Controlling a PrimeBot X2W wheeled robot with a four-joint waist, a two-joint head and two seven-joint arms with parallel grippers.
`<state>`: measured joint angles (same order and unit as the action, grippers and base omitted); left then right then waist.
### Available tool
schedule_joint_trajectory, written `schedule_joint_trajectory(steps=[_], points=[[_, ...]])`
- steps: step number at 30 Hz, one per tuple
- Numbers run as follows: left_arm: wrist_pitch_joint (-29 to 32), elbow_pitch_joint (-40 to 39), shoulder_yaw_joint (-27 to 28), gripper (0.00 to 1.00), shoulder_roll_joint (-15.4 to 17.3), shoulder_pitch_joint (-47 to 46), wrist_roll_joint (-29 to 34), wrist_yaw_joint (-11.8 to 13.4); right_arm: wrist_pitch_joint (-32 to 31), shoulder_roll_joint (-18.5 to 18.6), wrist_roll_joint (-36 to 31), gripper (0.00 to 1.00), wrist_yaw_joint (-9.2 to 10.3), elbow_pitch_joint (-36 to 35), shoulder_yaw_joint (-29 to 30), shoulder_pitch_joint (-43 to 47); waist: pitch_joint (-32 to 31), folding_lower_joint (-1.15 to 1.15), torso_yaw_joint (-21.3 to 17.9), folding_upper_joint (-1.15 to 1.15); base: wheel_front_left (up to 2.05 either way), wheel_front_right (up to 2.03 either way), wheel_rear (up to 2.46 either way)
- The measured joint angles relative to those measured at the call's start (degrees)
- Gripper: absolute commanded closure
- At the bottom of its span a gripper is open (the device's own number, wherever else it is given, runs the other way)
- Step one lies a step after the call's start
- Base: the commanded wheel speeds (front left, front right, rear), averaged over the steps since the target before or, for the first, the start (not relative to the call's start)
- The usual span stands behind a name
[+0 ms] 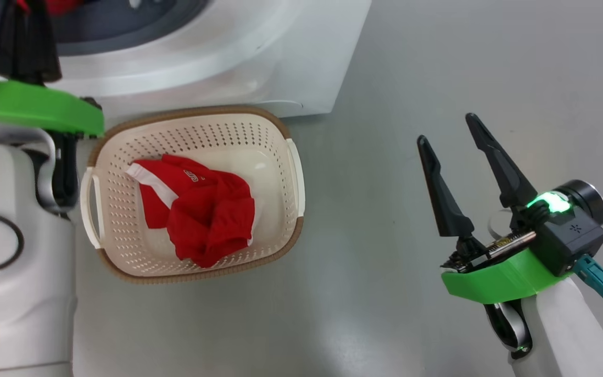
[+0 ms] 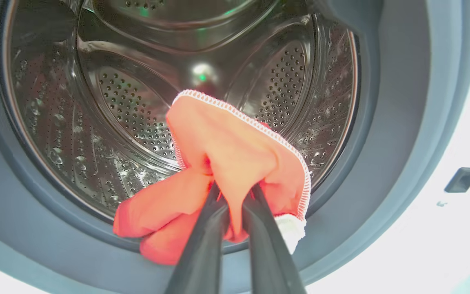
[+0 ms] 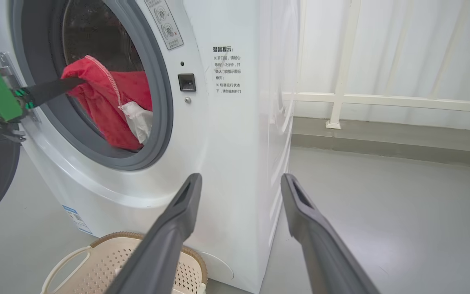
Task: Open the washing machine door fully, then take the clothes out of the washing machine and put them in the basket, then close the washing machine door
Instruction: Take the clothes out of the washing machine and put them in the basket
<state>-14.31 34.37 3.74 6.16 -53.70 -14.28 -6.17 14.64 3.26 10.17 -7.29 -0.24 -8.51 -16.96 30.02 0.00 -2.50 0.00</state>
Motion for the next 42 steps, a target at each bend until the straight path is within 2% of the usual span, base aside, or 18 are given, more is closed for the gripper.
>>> schedule_joint_trajectory(steps=[19,25,31,42], points=[[0.7,-17.5,-1.8,1.00,-2.0,20.2,-1.1,-0.9,0.0,-0.1,0.6,0.00,0.00,1.7,0.7,5.4,-11.2,0.00,0.4,0.00,0.00,0.00,0.00],[2.4,-20.5,-2.6,1.00,-2.8,25.4,-2.7,-0.6,0.0,-0.1,0.8,0.00,0.00,1.7,0.7,6.5,-13.0,0.00,0.4,0.00,0.00,0.00,0.00],[3.5,-19.7,-3.6,1.00,-3.4,27.9,-4.5,0.2,0.0,-0.1,0.8,0.00,0.00,1.6,0.6,6.5,-13.1,0.00,0.1,0.00,0.00,0.00,0.00],[3.5,-8.2,-5.7,1.00,-3.5,27.6,-4.6,1.3,0.0,-0.2,1.1,0.00,0.00,1.4,0.3,6.4,-10.9,0.00,-0.5,0.00,0.00,0.00,0.00]])
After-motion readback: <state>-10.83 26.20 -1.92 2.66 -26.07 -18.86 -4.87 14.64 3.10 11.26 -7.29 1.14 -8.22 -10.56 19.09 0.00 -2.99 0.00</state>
